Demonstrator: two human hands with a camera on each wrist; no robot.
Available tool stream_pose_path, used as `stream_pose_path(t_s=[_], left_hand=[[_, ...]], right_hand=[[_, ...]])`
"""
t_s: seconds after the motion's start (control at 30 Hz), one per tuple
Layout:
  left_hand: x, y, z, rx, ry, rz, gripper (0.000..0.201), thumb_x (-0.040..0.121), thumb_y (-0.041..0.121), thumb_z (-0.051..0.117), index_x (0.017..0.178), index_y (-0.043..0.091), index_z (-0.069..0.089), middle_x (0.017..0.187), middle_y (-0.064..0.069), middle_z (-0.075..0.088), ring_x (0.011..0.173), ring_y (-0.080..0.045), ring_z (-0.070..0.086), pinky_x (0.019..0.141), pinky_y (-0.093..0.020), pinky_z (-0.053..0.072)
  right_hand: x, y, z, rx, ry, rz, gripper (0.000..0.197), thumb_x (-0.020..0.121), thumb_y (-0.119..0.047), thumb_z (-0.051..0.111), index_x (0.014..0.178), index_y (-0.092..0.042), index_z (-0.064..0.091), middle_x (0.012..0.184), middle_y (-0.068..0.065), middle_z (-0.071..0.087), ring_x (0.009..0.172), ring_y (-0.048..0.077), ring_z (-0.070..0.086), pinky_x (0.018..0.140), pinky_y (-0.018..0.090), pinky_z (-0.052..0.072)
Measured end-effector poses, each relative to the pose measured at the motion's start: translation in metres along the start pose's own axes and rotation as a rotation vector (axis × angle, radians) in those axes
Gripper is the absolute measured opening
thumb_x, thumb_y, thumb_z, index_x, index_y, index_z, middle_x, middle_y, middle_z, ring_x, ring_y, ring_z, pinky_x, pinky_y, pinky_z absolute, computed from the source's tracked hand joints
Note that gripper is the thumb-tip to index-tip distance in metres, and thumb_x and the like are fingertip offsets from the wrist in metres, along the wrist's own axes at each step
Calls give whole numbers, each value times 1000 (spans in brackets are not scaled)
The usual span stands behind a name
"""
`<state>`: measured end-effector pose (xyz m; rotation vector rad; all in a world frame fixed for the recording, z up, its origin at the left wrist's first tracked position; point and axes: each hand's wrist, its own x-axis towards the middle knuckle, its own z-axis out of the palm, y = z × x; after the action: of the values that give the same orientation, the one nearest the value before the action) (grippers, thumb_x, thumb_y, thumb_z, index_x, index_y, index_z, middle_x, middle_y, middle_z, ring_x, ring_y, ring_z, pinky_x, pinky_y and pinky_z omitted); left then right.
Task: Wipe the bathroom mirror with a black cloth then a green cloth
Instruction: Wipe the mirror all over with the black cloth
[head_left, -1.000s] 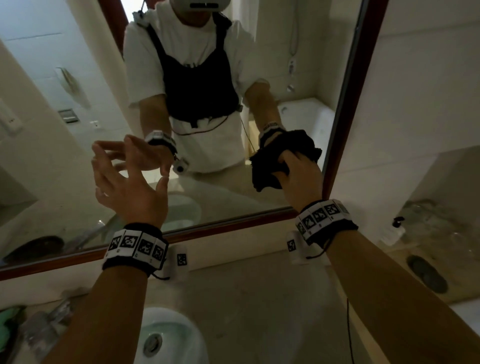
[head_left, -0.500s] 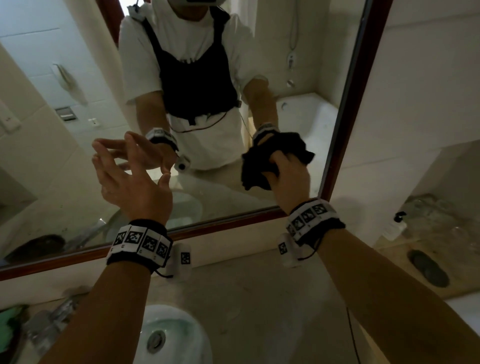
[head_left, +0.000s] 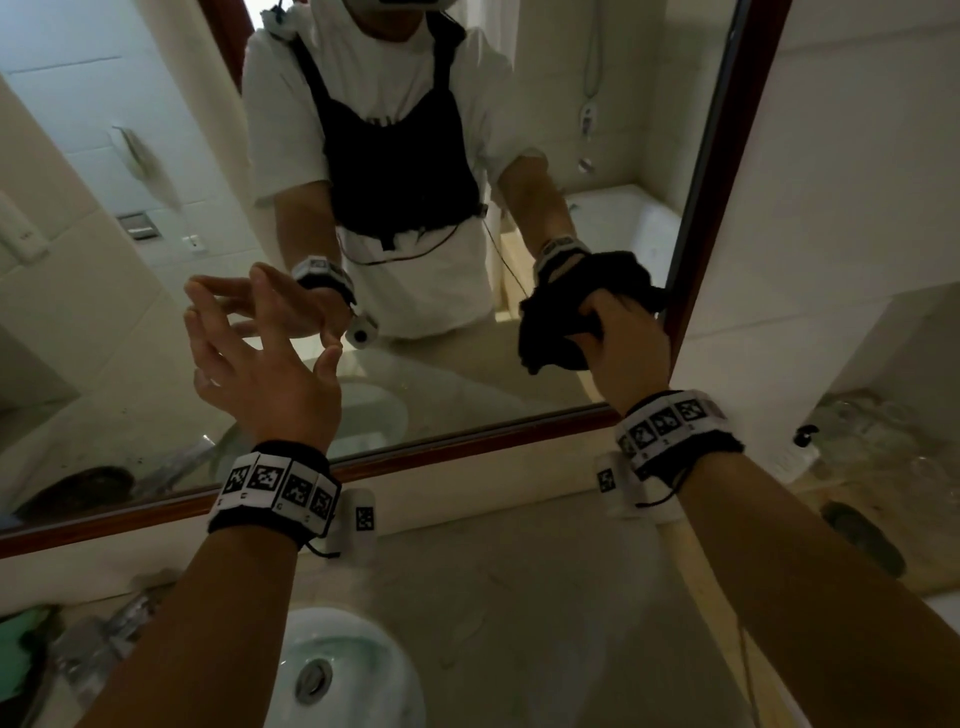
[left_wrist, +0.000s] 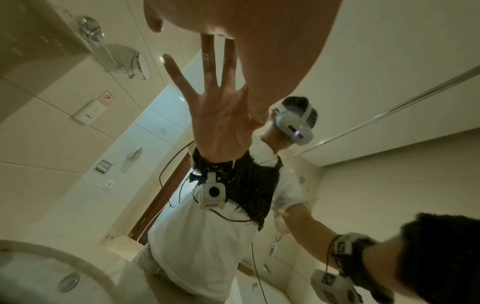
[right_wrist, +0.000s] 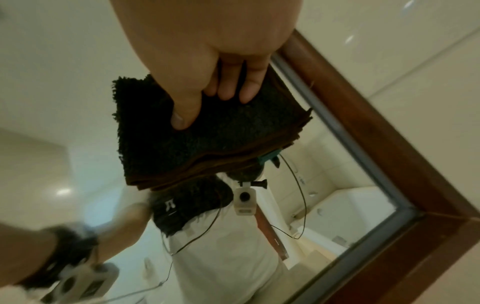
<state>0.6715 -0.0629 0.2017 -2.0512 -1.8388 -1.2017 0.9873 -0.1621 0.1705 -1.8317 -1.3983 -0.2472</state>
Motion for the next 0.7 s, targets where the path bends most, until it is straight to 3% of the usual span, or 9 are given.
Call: stream_pose_path(t_s=[0.2, 0.4, 0.53, 0.7], left_hand=[[0, 0, 0, 4, 5, 3, 100, 84, 43, 75, 157, 39, 7, 165, -17, -5, 151, -40, 3, 109, -68, 22], [1, -2, 1, 12, 15, 12, 101, 83, 42, 76, 157, 39, 7, 165, -18, -4, 151, -39, 4, 109, -67, 23], [1, -3, 3, 12, 24, 30, 101, 83, 41, 76, 157, 38, 8, 165, -19, -3, 151, -39, 4, 109, -67, 23], [1, -4, 7, 16, 45, 45, 102, 82, 41, 77, 158, 36, 9, 164, -21, -1, 150, -40, 6, 108, -67, 27]], right_hand=[[-1, 21, -9, 4, 29, 107, 20, 89, -20, 65, 104, -10, 56, 106, 9, 63, 91, 27, 58, 68, 31, 38], [-19, 35, 11, 20, 16, 215, 20, 86, -14, 65, 100, -10, 53, 104, 12, 60, 94, 33, 56, 67, 39, 47], [-40, 46, 31, 37, -38, 284, 21, 87, -12, 65, 105, -10, 55, 107, 13, 61, 100, 35, 57, 73, 48, 53], [-46, 41, 45, 56, -9, 299, 19, 86, -11, 66, 103, -10, 58, 106, 12, 63, 98, 34, 59, 76, 47, 53]])
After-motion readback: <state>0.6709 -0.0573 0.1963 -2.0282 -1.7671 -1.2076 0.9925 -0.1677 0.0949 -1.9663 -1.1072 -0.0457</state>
